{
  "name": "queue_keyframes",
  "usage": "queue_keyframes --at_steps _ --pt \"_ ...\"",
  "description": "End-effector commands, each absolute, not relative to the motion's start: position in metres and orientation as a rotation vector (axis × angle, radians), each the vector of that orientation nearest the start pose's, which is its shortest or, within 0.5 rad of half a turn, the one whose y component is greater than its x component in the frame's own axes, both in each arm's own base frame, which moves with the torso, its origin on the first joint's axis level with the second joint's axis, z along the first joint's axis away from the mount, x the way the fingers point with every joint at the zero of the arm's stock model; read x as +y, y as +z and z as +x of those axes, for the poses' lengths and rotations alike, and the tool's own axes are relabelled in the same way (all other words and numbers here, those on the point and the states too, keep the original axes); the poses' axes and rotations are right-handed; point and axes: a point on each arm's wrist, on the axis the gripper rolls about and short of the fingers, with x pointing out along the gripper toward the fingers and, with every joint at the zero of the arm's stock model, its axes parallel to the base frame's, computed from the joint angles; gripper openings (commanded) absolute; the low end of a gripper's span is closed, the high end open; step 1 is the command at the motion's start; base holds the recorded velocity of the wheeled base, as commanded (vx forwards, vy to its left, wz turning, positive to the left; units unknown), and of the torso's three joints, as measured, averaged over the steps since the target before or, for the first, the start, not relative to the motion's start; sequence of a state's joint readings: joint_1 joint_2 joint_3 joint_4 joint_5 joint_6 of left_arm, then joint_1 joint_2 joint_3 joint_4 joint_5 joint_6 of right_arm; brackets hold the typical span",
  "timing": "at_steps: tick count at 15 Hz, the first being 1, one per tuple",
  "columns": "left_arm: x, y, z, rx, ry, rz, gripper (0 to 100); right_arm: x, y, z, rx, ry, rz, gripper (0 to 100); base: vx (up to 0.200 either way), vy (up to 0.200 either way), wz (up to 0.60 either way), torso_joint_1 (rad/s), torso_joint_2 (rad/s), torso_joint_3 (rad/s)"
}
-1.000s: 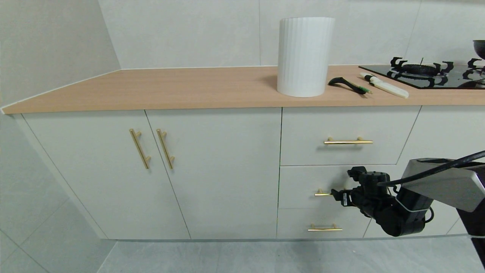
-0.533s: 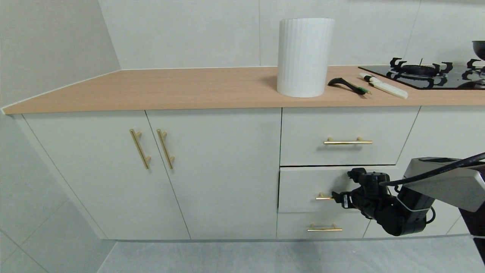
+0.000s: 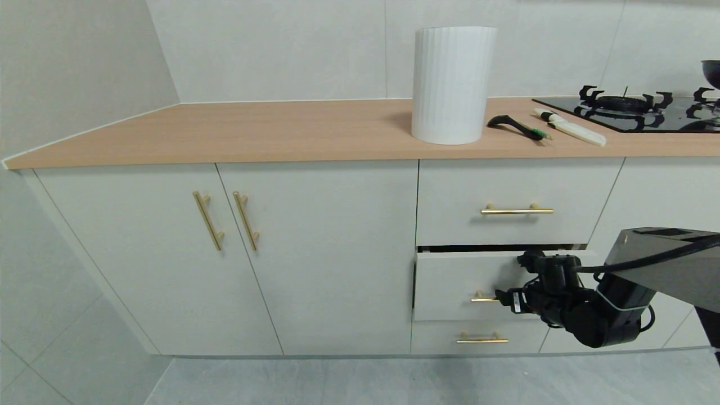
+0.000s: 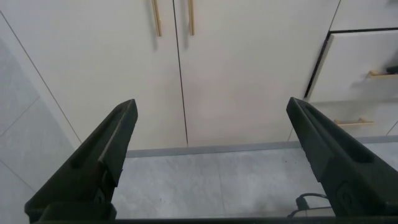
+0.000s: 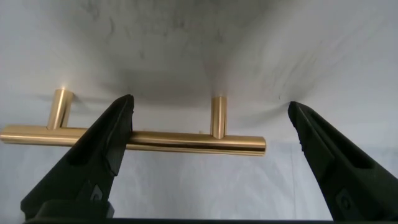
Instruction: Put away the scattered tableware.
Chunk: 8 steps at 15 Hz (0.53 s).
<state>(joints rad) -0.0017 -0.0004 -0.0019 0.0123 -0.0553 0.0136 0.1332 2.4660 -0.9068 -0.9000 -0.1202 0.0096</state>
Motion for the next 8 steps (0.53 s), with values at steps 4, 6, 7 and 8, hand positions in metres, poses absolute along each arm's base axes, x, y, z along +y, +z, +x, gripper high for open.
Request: queue_keyframes --at_steps 4,6,7,8 --pt "-0.001 0.075 -0.023 0.010 -0.057 0.014 100 0.048 0.044 0.354 0.693 0.036 -0.074 100 0.000 0.000 0.00 0.000 0.00 0.000" --pt "-0.001 0.075 -0.023 0.009 -0.057 0.014 100 0.050 0.079 0.341 0.647 0.072 -0.051 100 0.000 0.000 0.00 0.000 0.00 0.000" --pt "-0.001 0.075 -0.023 0.010 -0.057 0.014 100 0.051 0.088 0.337 0.622 0.075 -0.042 100 0.000 0.000 0.00 0.000 0.00 0.000" --pt "-0.001 0.075 -0.023 0.009 -0.057 0.014 100 0.054 0.101 0.332 0.584 0.084 -0.029 100 0.000 0.000 0.00 0.000 0.00 0.000"
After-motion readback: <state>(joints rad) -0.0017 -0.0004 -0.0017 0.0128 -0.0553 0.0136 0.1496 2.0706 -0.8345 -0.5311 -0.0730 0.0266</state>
